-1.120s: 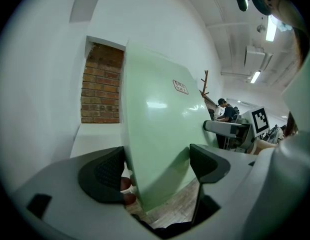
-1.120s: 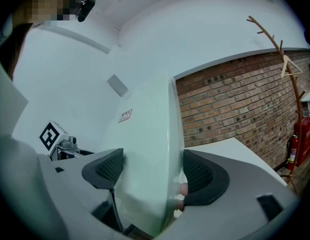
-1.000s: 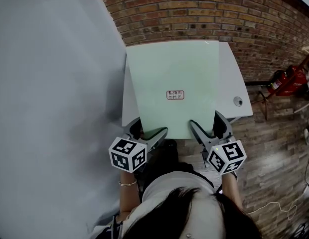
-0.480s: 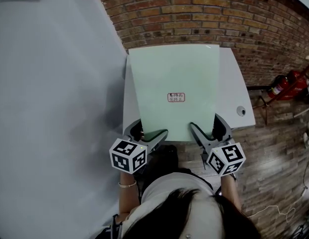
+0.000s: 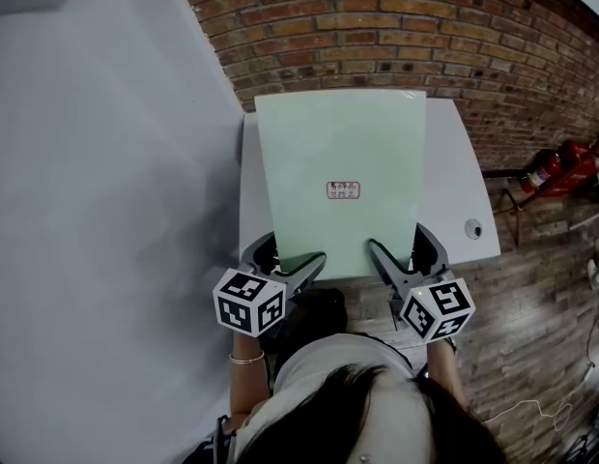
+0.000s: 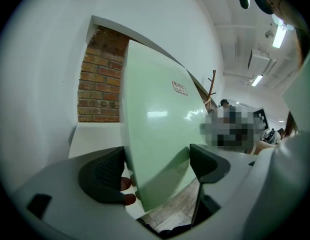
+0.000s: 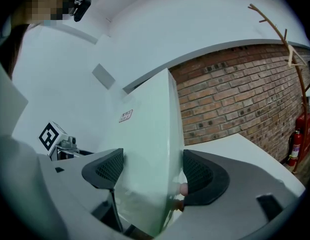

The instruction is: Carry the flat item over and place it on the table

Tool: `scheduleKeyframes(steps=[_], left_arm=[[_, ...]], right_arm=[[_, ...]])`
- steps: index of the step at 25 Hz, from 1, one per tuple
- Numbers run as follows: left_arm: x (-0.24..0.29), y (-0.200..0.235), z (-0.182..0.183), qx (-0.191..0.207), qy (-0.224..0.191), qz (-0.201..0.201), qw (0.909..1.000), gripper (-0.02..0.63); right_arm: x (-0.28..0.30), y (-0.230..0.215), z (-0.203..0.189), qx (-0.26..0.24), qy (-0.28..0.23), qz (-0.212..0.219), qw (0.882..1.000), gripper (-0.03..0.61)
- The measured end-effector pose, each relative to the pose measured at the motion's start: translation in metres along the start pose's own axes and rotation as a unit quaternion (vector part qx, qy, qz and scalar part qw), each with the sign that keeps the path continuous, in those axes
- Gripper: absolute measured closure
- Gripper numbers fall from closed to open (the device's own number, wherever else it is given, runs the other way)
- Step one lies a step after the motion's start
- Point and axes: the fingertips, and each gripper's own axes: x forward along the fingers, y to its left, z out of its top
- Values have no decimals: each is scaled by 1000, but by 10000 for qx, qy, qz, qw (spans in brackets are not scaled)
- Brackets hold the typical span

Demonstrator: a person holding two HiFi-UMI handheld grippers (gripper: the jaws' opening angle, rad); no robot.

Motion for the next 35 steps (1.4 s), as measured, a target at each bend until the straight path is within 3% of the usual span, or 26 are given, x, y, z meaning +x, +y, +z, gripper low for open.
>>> scheduleKeyframes(steps=[24, 35], left_arm=[[46, 71, 12, -137, 282, -232, 9992, 193], [61, 83, 21, -78, 302, -442, 9985, 193]], right_arm=[[80, -18, -8, 194, 254, -248, 9992, 199], [91, -27, -5, 261, 242, -471, 9983, 199]])
